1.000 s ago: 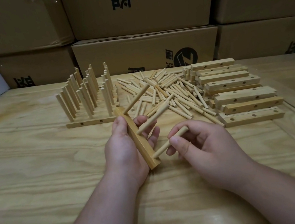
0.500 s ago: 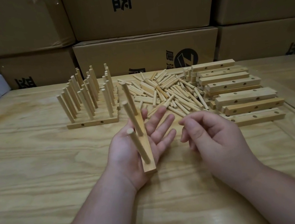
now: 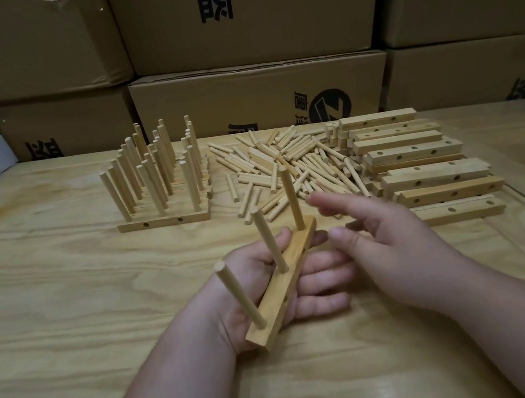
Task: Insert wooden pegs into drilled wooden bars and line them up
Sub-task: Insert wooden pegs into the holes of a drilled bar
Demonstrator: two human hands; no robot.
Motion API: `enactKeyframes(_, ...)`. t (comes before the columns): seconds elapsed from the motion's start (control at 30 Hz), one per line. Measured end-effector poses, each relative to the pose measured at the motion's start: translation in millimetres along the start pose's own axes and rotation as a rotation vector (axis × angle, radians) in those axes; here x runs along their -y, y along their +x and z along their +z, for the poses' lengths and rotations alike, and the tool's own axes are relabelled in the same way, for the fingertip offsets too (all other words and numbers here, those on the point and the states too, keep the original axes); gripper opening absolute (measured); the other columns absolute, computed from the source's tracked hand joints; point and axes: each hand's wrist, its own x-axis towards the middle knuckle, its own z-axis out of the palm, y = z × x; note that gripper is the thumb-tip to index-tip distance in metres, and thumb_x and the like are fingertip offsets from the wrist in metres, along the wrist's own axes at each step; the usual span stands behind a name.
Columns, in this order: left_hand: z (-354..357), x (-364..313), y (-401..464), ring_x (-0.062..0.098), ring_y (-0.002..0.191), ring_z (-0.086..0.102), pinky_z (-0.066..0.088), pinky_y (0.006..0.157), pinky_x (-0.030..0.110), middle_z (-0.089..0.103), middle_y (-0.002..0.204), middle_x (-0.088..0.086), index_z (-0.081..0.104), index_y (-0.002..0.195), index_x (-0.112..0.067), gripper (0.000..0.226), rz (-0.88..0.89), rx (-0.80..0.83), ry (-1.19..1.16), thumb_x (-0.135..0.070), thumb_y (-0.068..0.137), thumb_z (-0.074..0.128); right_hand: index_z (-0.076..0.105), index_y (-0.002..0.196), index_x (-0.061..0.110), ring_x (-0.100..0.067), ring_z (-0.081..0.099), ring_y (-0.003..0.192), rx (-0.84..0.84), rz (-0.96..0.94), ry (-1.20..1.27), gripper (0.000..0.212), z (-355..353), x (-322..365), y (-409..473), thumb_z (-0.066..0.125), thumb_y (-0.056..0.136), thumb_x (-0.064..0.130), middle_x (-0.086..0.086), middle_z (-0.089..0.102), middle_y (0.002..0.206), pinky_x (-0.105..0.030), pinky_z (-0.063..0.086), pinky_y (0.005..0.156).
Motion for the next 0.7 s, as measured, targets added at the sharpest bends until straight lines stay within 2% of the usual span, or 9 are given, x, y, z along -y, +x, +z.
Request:
enactKeyframes(0.07, 1.0, 0.4, -2.5, 0.041, 0.112, 0.069, 0.051, 0.095, 0.058, 0.068, 0.125, 0.028, 0.067, 0.123, 0.001, 0.051, -0.038, 0.043, 0.038, -0.034, 0.109, 0.033, 0.057, 0.128, 0.055, 0.019, 0.046, 0.121, 0.107, -0.001, -0.018, 0.050, -4.0, 0.3, -0.2, 0.061, 0.097, 0.015, 0.036, 0.057, 0.127, -0.005, 0.039, 0.100)
enactKeyframes(0.13, 1.3, 0.2, -4.0, 0.042, 0.105, 0.072, 0.053, 0.092, 0.058, 0.068, 0.122, 0.030, 0.073, 0.117, 0.003, 0.054, -0.076, 0.094, 0.052, -0.035, 0.108, 0.035, 0.059, 0.118, 0.058, 0.020, 0.048, 0.117, 0.122, -0.023, -0.042, 0.050, -7.7, 1.8, 0.8, 0.062, 0.096, 0.014, 0.042, 0.056, 0.122, 0.002, 0.036, 0.093)
enactKeyframes(0.3, 0.4, -1.7, -4.3, 0.041, 0.104, 0.072, 0.058, 0.088, 0.054, 0.068, 0.121, 0.031, 0.069, 0.121, 0.005, 0.050, -0.140, 0.183, 0.053, -0.033, 0.104, 0.042, 0.062, 0.110, 0.054, 0.013, 0.055, 0.109, 0.132, -0.062, -0.096, 0.046, -11.4, -0.7, 2.1, 0.066, 0.093, 0.011, 0.035, 0.060, 0.113, 0.000, 0.038, 0.086)
enactKeyframes(0.43, 1.1, -4.1, -4.4, 0.041, 0.105, 0.072, 0.061, 0.085, 0.051, 0.066, 0.124, 0.032, 0.066, 0.127, 0.004, 0.056, -0.153, 0.207, 0.043, -0.039, 0.103, 0.041, 0.067, 0.114, 0.048, 0.000, 0.062, 0.096, 0.172, 0.006, -0.147, 0.035, -19.1, -7.0, 0.7, 0.068, 0.092, 0.020, 0.026, 0.067, 0.104, -0.016, 0.049, 0.082)
enactKeyframes(0.53, -2.0, -4.5, -2.8, 0.040, 0.104, 0.072, 0.063, 0.080, 0.048, 0.066, 0.125, 0.030, 0.062, 0.133, 0.004, 0.070, -0.161, 0.185, 0.013, -0.052, 0.102, 0.034, 0.069, 0.117, 0.039, -0.005, 0.065, 0.100, 0.169, 0.062, -0.088, 0.032, -22.1, -9.6, 0.1, 0.069, 0.092, 0.018, 0.017, 0.071, 0.106, -0.033, 0.053, 0.091)
enactKeyframes(0.7, -7.1, -3.3, 0.3, 0.038, 0.109, 0.070, 0.055, 0.093, 0.054, 0.066, 0.129, 0.026, 0.063, 0.135, 0.000, 0.089, -0.126, 0.180, -0.061, -0.069, 0.099, 0.019, 0.072, 0.113, 0.031, 0.001, 0.066, 0.103, 0.071, 0.113, 0.088, 0.031, -23.5, -8.7, -1.6, 0.070, 0.089, 0.012, 0.017, 0.074, 0.105, -0.028, 0.051, 0.093)
